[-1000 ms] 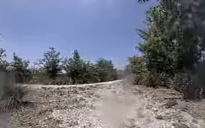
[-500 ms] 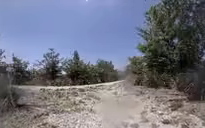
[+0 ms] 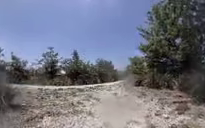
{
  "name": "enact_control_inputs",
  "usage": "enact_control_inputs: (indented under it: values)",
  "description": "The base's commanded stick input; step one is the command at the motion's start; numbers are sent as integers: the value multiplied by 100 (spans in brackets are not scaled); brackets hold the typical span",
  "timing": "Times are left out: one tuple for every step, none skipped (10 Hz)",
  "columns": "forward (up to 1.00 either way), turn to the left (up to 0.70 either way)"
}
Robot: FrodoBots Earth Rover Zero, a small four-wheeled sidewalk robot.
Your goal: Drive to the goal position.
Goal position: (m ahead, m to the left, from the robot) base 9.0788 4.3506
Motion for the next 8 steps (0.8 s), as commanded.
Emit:
enact_control_inputs:
  values:
    - [30, 0]
    - [30, 0]
    - [30, 0]
    - [30, 0]
    - [30, 0]
    - [30, 0]
    - [30, 0]
    - [30, 0]
